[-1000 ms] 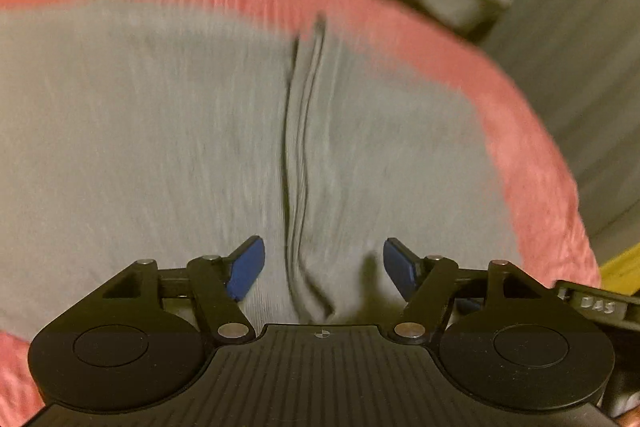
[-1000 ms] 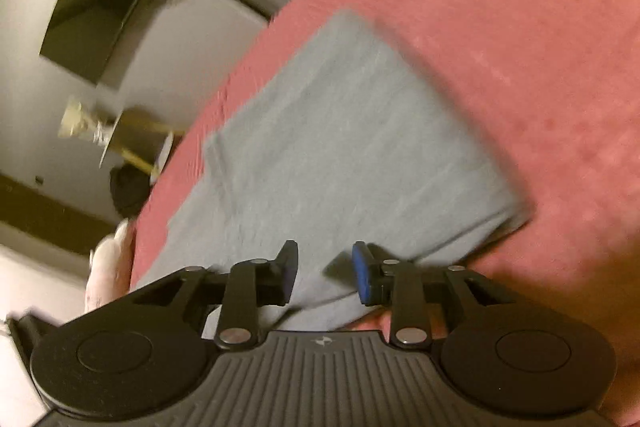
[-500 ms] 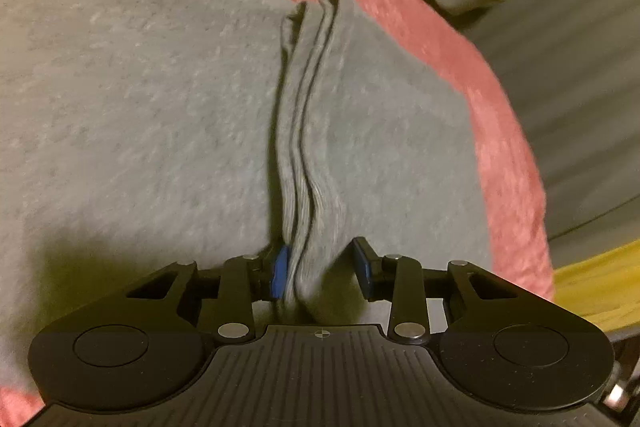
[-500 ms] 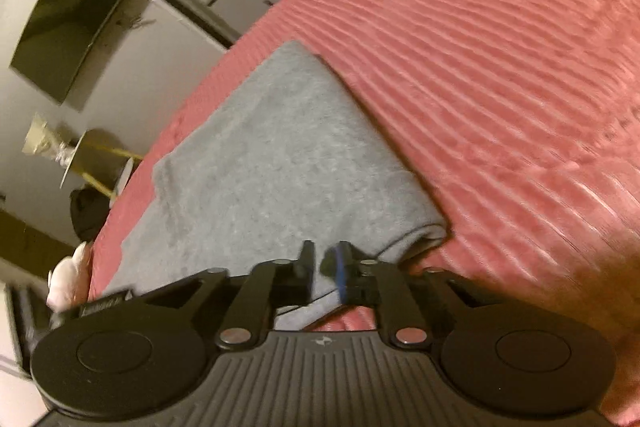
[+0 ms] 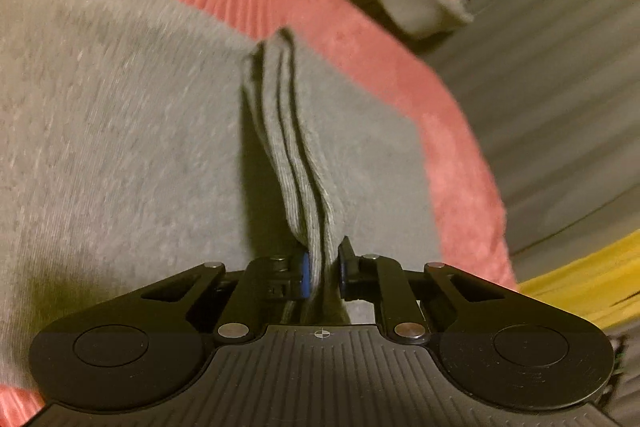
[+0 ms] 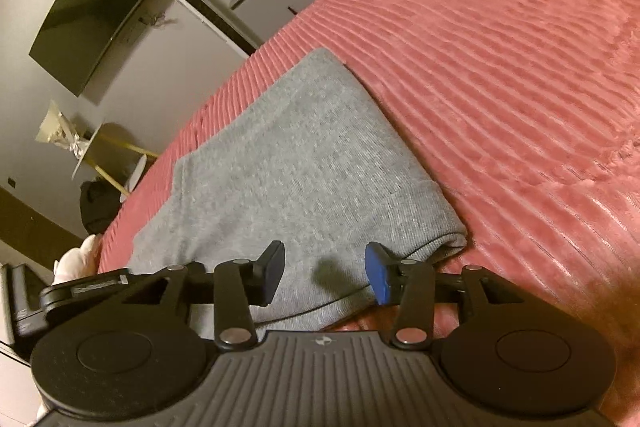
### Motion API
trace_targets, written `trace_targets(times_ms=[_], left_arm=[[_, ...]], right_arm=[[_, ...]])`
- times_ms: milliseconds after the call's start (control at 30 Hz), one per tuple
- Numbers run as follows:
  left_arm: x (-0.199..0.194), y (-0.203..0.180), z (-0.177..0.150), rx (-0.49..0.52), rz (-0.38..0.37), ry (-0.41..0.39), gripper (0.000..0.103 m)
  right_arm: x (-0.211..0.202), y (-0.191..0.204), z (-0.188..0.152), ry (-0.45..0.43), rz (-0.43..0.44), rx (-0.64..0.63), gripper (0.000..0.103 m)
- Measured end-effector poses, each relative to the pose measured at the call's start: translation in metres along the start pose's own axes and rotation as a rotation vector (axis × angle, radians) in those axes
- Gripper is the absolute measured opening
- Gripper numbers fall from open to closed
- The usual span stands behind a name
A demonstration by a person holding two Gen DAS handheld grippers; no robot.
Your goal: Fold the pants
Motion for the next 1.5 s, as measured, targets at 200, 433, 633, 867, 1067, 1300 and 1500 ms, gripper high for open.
trace_targets(times_ms=[200, 433, 633, 867, 1067, 1300, 1500], left_arm=[[-0.006, 0.013, -0.004, -0.035, 0.024, 0.006, 0.014], [-0.029, 0.023, -0.011, -0.014, 0.069, -0.030, 0.013], [-0.045, 0.014, -0.013, 0.115, 0.128, -0.016, 0.017], [-0.047, 0.039, -0.016, 0.013, 0.228, -0.032, 0.046], [-0.031, 0.037, 0.026, 0.037, 0.218, -0.069, 0.066], [0.030, 0.049, 0.055, -0.036, 0.168, -0.012, 0.059], [0.029, 0.032, 0.064, 0.016, 0.196, -0.072, 0.016]], right_arm=[[0.001, 0.010, -0.005, 0.010, -0.010, -0.049, 0.048], [0.002, 0.021, -0.012, 0.047, -0.026, -0.099, 0.052], [0.005, 0.027, -0.017, 0.068, -0.032, -0.118, 0.055], [0.000, 0.031, -0.016, 0.022, -0.003, -0.096, 0.056], [0.004, 0.026, -0.007, -0.018, 0.018, -0.063, 0.043], [0.024, 0.008, 0.002, 0.058, 0.052, 0.051, 0.043], [0.032, 0.015, -0.002, 0.085, 0.051, 0.027, 0.044]])
Point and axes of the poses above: each gripper's, at about its wrist camera, not at the fingertips, and x roughly the way its jaws point, y to its left, z to its top, the point moved 2 cm from there along x, roughly the way its jaws point, and after that the axes turned 15 degrees about x, right-handed, at the moved point
